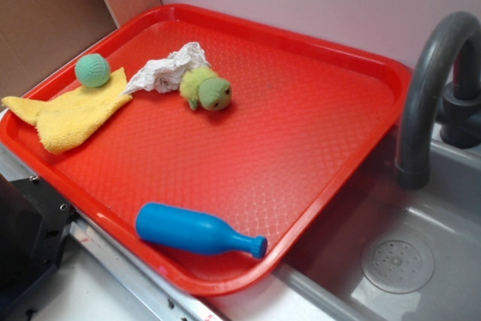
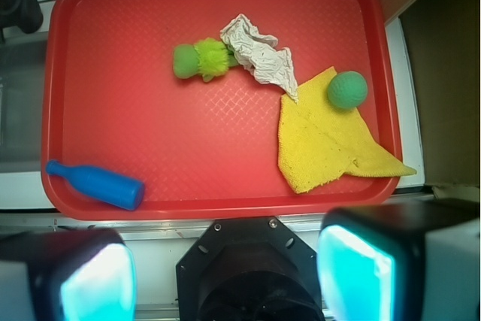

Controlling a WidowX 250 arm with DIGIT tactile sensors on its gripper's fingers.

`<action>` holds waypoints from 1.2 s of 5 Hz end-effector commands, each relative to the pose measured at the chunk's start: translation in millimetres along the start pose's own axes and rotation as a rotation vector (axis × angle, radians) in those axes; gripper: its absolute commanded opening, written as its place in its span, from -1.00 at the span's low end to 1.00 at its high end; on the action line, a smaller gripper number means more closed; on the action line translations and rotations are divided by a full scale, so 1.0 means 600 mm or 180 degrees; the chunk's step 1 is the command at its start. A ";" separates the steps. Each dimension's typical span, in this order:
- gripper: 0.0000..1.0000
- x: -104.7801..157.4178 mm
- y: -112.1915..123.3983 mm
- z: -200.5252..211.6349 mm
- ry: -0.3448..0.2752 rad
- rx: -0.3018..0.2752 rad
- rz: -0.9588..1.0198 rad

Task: Grab the green ball.

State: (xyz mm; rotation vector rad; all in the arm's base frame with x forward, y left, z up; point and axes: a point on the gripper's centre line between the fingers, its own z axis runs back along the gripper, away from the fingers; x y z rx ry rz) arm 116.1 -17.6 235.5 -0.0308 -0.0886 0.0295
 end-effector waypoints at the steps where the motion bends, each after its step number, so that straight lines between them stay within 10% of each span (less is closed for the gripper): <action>1: 1.00 0.000 0.000 0.000 0.0000 0.0000 0.0000; 6: 1.00 0.109 0.225 -0.144 -0.0344 0.0418 -0.0765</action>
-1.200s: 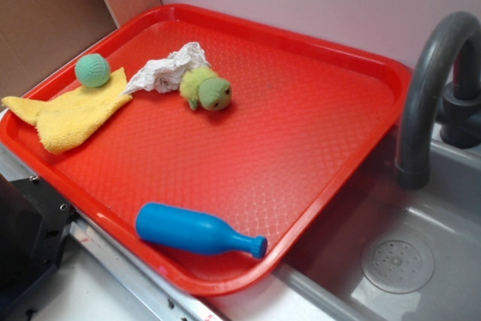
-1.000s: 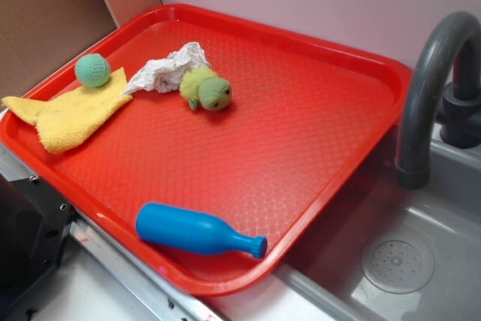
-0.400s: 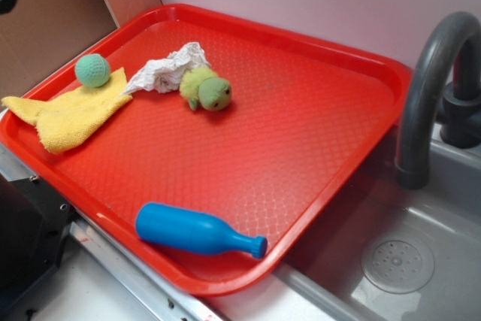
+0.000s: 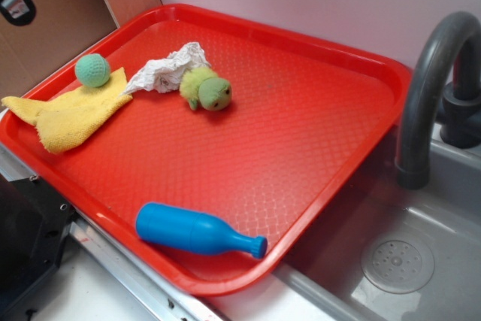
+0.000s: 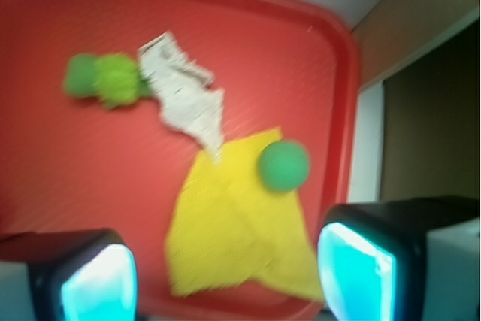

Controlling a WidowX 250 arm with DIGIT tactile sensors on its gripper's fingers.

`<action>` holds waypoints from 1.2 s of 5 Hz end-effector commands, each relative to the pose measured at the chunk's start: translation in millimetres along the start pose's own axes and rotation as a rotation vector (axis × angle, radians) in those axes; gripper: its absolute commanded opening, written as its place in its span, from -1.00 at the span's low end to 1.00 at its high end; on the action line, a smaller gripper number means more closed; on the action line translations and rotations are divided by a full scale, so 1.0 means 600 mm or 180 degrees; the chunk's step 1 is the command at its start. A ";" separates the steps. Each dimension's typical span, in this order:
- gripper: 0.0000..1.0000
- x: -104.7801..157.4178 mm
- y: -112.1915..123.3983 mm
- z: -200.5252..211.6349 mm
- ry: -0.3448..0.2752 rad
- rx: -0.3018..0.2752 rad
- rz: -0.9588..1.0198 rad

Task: Grab the green ball.

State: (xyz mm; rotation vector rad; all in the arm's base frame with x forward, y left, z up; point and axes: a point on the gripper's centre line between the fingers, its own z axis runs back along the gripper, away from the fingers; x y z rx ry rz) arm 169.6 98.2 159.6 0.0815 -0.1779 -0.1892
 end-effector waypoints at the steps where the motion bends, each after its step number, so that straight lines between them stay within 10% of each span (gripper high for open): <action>1: 1.00 0.024 0.059 -0.064 -0.0007 0.0033 -0.0115; 6: 1.00 0.030 0.063 -0.198 0.0590 0.0002 -0.0337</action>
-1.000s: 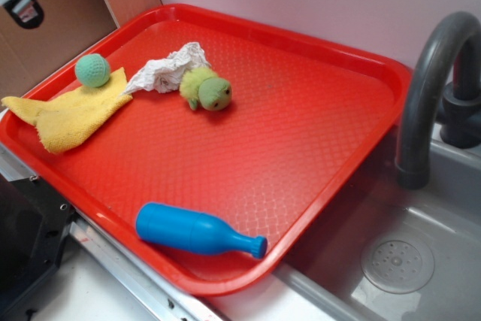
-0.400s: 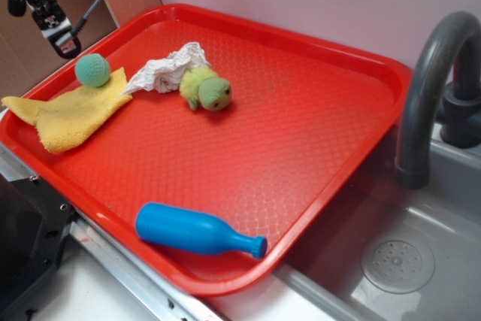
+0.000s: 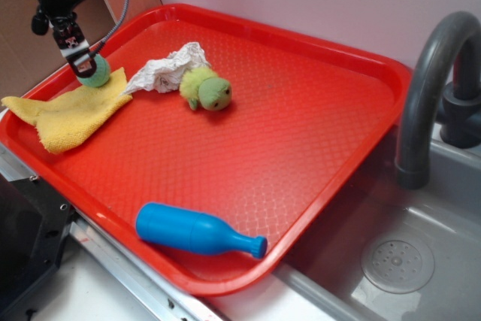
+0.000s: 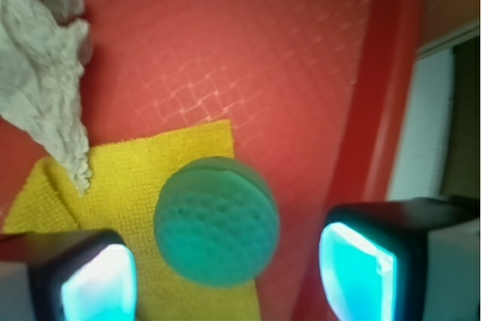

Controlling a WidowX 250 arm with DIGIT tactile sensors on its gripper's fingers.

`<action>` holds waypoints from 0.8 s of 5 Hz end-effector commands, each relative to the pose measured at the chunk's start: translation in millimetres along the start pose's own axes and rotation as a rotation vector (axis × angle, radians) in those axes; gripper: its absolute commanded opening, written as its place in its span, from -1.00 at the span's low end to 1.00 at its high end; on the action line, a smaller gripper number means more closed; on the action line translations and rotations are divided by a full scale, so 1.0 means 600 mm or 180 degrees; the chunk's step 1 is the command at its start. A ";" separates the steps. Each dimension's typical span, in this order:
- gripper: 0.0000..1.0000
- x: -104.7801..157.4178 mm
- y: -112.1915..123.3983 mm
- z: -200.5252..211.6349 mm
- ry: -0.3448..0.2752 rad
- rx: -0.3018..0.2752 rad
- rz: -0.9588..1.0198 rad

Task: Grab the green ball.

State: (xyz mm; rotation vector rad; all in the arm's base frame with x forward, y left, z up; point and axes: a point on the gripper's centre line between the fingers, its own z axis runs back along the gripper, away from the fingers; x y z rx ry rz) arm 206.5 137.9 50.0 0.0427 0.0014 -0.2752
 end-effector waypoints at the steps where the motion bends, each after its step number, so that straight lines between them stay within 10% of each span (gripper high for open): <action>1: 1.00 0.013 0.001 -0.020 0.0176 0.0193 -0.0048; 2: -0.55 0.020 0.003 -0.031 0.0344 0.0300 0.0023; 3: -1.00 0.021 -0.002 -0.043 0.0436 0.0308 0.0019; 4: -1.00 0.019 -0.007 -0.009 0.0317 0.0329 0.0085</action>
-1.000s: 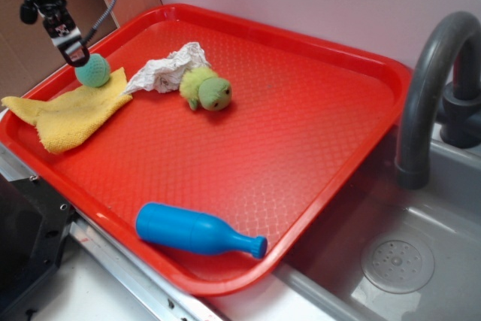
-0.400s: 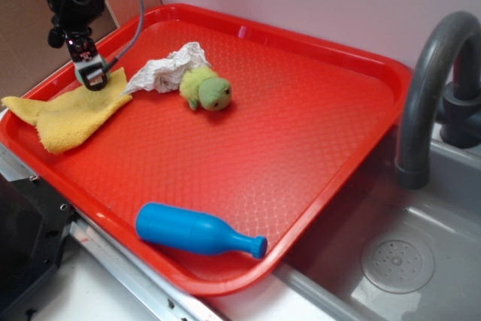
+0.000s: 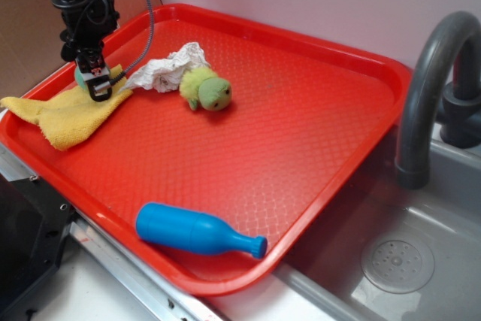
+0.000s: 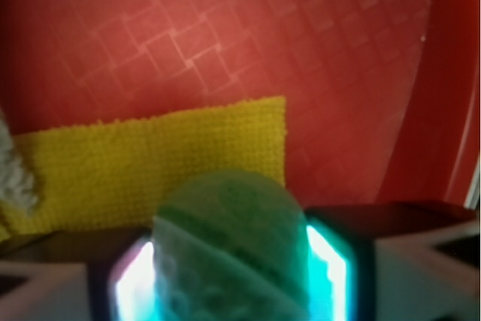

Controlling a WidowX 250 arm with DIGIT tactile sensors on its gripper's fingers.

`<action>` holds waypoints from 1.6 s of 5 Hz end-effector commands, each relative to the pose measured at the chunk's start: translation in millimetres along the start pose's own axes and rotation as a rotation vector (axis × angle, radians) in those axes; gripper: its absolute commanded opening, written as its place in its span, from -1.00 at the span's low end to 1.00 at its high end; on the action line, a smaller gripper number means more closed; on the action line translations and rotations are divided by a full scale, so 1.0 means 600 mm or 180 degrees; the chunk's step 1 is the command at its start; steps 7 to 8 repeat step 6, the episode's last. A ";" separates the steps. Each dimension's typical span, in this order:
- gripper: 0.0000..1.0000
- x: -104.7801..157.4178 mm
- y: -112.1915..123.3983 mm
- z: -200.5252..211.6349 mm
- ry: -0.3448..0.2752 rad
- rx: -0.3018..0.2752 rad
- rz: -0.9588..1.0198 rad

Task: Grab the green ball.

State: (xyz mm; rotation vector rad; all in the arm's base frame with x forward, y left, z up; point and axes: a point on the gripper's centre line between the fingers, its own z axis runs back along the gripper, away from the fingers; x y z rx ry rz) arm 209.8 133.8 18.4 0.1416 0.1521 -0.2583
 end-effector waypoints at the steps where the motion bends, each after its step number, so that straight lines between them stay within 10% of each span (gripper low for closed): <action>1: -1.00 0.001 0.003 0.102 -0.0286 0.0083 0.0304; 2: -1.00 -0.004 -0.007 0.187 -0.0220 0.0240 0.0930; 4: -1.00 -0.021 -0.095 0.300 -0.0518 -0.0120 0.1219; 5: -1.00 -0.034 -0.117 0.324 -0.0651 -0.0404 0.1071; 8: -1.00 -0.038 -0.124 0.307 -0.0691 -0.0414 0.0903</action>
